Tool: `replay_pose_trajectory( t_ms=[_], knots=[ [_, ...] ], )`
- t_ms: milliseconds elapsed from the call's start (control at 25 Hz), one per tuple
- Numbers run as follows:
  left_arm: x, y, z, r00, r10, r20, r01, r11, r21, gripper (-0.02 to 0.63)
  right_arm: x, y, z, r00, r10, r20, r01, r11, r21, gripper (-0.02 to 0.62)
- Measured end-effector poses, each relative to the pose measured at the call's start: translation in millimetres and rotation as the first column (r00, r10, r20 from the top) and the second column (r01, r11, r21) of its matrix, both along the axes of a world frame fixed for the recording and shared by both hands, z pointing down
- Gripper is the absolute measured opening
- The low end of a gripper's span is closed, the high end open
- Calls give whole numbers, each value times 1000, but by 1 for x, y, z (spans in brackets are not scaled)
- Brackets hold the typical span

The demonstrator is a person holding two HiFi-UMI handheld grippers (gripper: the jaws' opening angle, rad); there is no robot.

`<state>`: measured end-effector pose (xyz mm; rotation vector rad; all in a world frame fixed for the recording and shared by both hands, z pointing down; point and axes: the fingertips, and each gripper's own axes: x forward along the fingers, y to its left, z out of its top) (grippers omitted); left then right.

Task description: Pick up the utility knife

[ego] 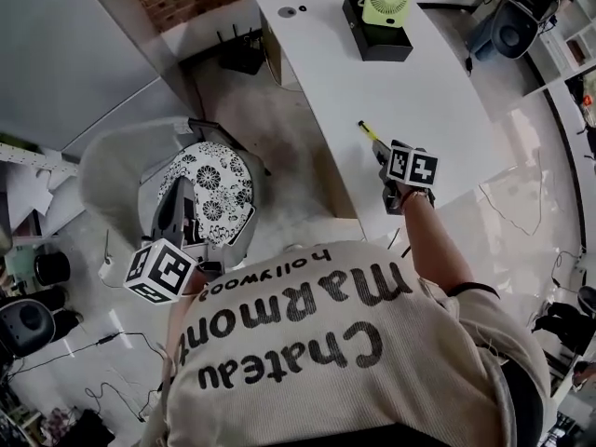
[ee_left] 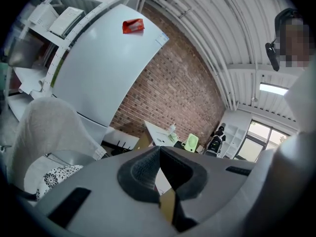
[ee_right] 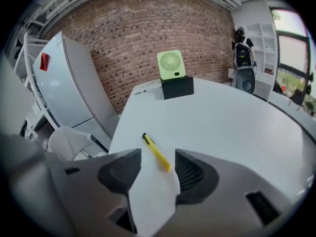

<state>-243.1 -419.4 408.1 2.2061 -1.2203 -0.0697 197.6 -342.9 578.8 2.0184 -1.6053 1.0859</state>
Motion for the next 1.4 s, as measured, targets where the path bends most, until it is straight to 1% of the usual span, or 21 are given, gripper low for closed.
replay_pose_trajectory(
  t_ms=[160, 320, 400, 520, 600, 840, 1040, 1400],
  knots=[
    [-7, -2, 4, 1000, -21, 11, 21, 1000, -8, 2, -3, -8, 9, 993, -103, -65, 100, 994, -44, 255],
    [-9, 0, 9, 999, -38, 9, 38, 999, -16, 2, -7, -12, 21, 972, -205, -114, 194, 975, -105, 267],
    [-9, 2, 12, 999, -46, 13, 47, 999, -21, 2, -7, -13, 27, 966, -232, -117, 218, 968, -126, 270],
    [-8, 6, 15, 998, -64, 14, 65, 997, -33, 2, -7, -15, 30, 959, -266, -102, 251, 958, -135, 281],
    [-4, 11, 15, 997, -73, 20, 73, 997, -36, 2, -5, -16, 30, 952, -291, -91, 277, 950, -145, 275],
    [9, 33, 11, 990, -137, 23, 137, 990, -33, 2, -1, -14, 31, 942, -329, -72, 313, 934, -173, 247],
    [23, 62, 8, 983, -181, 33, 183, 982, -55, 2, 0, -13, 33, 937, -345, -59, 325, 919, -224, 229],
    [51, 103, 5, 971, -234, 44, 236, 970, -57, 2, 5, -13, 31, 930, -365, -45, 346, 909, -232, 199]
  ],
)
